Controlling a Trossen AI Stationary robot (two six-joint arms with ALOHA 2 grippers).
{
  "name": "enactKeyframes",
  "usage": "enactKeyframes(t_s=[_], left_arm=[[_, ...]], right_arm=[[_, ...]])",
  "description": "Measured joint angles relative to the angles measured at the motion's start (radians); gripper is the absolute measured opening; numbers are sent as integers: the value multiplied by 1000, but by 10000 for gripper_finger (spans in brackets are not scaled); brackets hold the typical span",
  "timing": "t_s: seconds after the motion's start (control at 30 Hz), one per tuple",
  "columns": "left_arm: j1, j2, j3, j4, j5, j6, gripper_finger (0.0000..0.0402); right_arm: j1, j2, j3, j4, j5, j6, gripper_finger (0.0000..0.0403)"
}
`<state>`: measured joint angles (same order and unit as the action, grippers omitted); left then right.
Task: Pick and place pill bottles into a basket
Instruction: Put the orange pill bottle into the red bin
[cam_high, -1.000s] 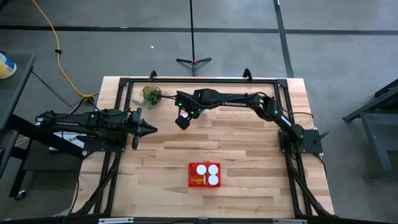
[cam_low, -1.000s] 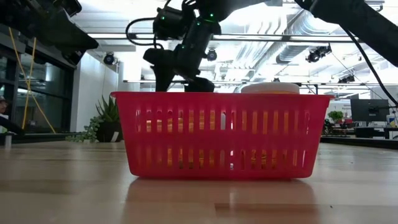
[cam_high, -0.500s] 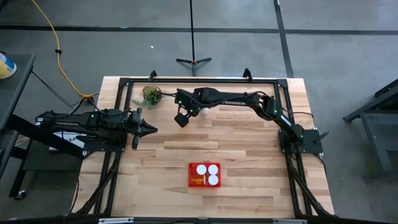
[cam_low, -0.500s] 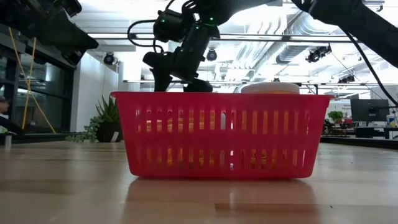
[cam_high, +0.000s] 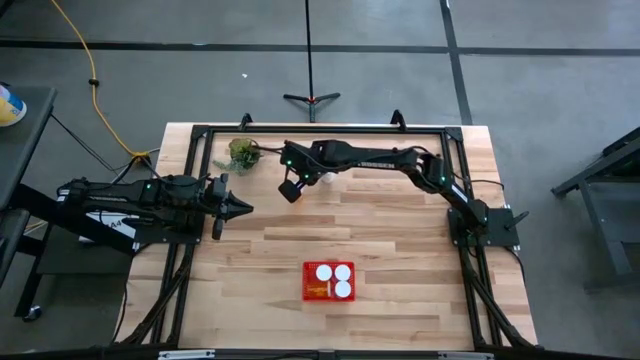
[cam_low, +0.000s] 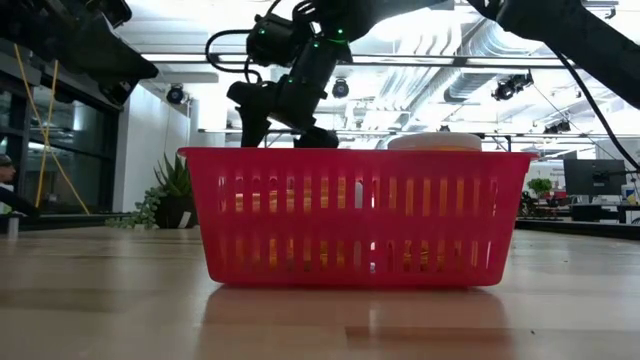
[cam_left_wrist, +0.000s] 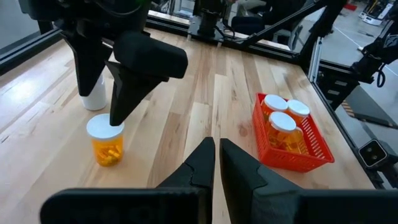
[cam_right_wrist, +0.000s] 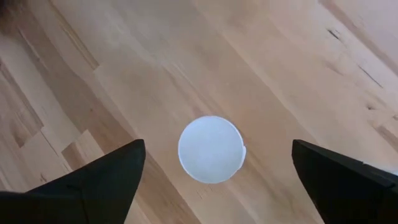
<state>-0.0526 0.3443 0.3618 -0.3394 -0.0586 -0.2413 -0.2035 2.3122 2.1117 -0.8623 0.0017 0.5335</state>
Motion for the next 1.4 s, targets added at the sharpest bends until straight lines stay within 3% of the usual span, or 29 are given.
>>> enactKeyframes(t_s=[0.37, 0.93, 1.4], left_arm=[[0, 0, 0, -1, 0, 0, 60], [0, 0, 0, -8, -1, 0, 60], [0, 0, 0, -8, -1, 0, 60]], right_arm=[[9, 67, 0, 9, -44, 8, 397], [7, 80, 0, 51, -23, -1, 395], [7, 80, 0, 51, -38, 6, 321]])
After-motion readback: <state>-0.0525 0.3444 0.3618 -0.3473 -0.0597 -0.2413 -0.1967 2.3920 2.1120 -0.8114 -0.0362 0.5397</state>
